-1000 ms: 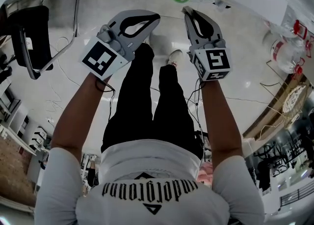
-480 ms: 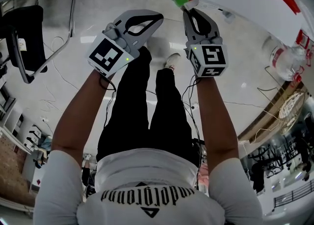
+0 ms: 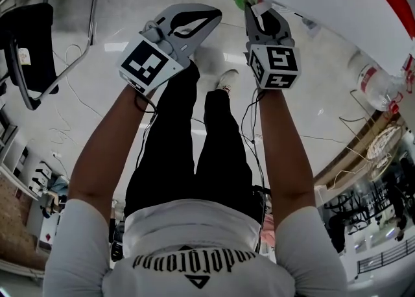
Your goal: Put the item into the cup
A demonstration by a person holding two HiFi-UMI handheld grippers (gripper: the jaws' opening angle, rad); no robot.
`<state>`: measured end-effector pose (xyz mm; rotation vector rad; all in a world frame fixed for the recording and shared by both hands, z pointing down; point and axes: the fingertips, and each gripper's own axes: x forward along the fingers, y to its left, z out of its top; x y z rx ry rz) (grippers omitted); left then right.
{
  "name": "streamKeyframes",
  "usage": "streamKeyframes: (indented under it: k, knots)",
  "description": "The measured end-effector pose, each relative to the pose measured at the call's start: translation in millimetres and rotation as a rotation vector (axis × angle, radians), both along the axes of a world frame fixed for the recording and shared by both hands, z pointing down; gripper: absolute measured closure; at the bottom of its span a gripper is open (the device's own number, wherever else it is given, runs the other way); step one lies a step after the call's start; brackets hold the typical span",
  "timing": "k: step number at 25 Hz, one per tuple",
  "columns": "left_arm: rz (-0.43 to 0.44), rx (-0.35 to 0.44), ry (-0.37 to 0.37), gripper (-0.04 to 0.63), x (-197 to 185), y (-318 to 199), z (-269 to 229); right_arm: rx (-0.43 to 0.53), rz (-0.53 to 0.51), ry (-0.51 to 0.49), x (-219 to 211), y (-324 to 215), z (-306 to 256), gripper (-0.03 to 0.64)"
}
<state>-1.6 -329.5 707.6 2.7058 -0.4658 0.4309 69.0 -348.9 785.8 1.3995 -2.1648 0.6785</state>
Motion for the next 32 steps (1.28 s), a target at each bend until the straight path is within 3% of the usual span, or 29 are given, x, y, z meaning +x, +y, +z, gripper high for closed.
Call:
streamKeyframes:
  k: [7, 12, 21, 32]
  knots:
    - [-0.007, -0.001, 0.003, 0.580, 1, -1, 2, -0.011, 0.016, 0.005, 4, -7, 9, 0.551]
    - [-0.008, -0.014, 0.004, 0.580, -2, 3, -3, -0.004, 0.043, 0.002, 4, -6, 4, 0.482]
    - [-0.032, -0.032, 0.020, 0.580, -4, 26, -30, 0.040, 0.056, -0.012, 1, 15, -31, 0.479]
    - [-0.024, 0.011, 0.032, 0.580, 14, 61, -108, 0.106, -0.017, -0.044, 11, 55, -120, 0.578]
